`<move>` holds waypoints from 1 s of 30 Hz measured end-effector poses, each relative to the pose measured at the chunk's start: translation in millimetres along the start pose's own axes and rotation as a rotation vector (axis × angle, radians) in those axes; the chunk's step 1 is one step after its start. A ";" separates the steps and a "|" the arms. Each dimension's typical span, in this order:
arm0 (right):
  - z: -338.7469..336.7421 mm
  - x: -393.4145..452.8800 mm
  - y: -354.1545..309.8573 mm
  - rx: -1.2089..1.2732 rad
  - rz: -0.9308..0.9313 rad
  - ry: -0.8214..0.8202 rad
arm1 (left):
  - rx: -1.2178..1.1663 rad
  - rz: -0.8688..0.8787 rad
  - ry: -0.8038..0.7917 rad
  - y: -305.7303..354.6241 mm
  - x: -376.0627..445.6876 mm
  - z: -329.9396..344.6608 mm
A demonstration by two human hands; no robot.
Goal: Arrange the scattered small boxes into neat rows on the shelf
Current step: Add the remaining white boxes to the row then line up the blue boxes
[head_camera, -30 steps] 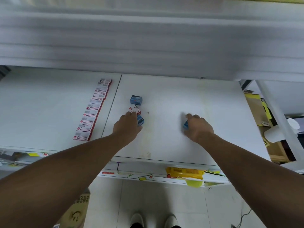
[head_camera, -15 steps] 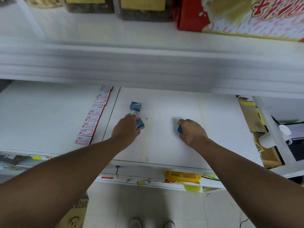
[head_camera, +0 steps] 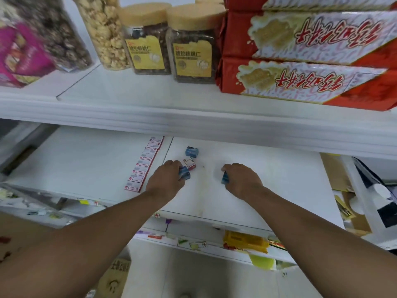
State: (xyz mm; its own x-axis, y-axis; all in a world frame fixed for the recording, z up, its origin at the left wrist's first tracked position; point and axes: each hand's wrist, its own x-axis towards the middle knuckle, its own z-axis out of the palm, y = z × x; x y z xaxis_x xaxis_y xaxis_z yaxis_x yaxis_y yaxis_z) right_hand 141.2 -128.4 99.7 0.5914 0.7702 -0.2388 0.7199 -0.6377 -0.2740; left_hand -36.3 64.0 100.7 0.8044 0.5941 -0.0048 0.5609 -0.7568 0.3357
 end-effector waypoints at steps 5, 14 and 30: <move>4.7 -1.3 -22.1 0.014 -0.062 0.021 | -0.005 -0.037 0.001 -11.8 -20.7 -6.6; 13.5 -7.6 -64.4 -0.044 -0.089 -0.016 | -0.016 -0.050 0.008 -45.1 -41.1 -16.5; 52.6 -30.4 -174.7 -0.072 0.056 0.043 | -0.122 0.096 -0.012 -149.8 -60.7 -37.0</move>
State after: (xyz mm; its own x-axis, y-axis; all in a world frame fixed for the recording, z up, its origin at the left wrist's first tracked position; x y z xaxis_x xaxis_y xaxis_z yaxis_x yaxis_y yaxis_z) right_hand -21.7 -41.0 105.8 0.6456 0.7338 -0.2117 0.7084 -0.6789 -0.1928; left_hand -176.4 151.4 85.5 0.8559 0.5167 0.0222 0.4537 -0.7708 0.4472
